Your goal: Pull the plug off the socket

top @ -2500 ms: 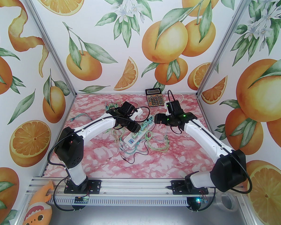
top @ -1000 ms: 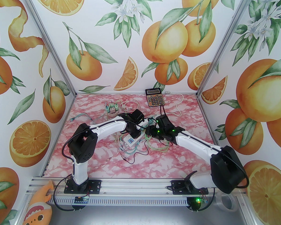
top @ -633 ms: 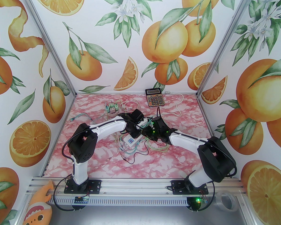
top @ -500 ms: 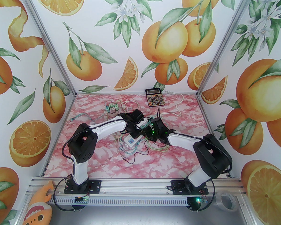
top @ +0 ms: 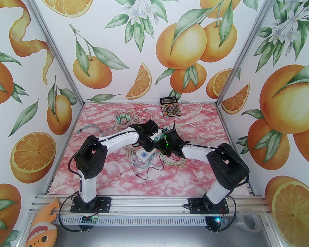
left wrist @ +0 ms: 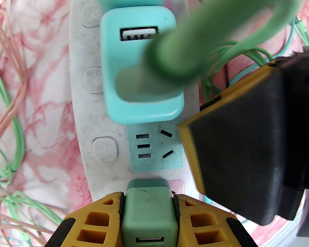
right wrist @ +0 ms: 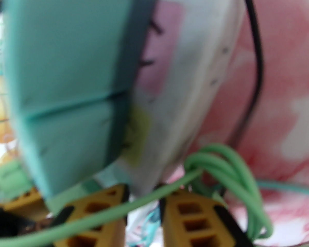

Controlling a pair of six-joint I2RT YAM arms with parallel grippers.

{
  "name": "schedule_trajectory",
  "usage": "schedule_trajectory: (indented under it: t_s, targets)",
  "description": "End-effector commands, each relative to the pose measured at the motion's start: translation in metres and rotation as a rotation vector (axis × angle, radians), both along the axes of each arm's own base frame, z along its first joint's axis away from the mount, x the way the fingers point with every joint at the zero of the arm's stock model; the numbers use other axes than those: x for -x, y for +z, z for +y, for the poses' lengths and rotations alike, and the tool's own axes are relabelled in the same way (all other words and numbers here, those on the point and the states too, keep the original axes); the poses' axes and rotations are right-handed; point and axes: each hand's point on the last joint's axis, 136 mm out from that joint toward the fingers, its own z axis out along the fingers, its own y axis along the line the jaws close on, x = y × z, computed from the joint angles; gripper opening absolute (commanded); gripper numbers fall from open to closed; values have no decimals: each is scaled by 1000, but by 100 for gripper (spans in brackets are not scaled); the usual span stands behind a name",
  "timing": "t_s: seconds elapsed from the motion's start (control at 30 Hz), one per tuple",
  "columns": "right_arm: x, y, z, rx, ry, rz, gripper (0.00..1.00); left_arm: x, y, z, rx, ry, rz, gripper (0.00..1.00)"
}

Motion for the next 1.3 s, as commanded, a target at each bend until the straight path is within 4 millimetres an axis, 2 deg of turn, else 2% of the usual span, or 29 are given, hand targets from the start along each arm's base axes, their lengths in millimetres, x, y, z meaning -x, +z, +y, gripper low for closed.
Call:
schedule_trajectory:
  t_s: [0.0, 0.23, 0.53, 0.83, 1.1, 1.27]
  targets:
    - [28, -52, -34, 219, -9, 146, 27, 4, 31, -25, 24, -93, -104, 21]
    - [33, -62, -40, 260, -7, 178, 26, 8, 34, -25, 78, -54, -78, 20]
    - [35, -62, -45, 288, 5, 179, 25, -10, 65, -21, 237, 46, 4, 20]
    - [35, -60, -46, 298, 8, 172, 25, -12, 72, -10, 166, 41, -65, 20]
    - [31, -52, -48, 321, 22, 154, 25, -19, 122, 7, 222, 99, -160, 20]
    - [29, -50, -47, 321, 30, 150, 25, -26, 159, 34, 274, 199, -239, 20]
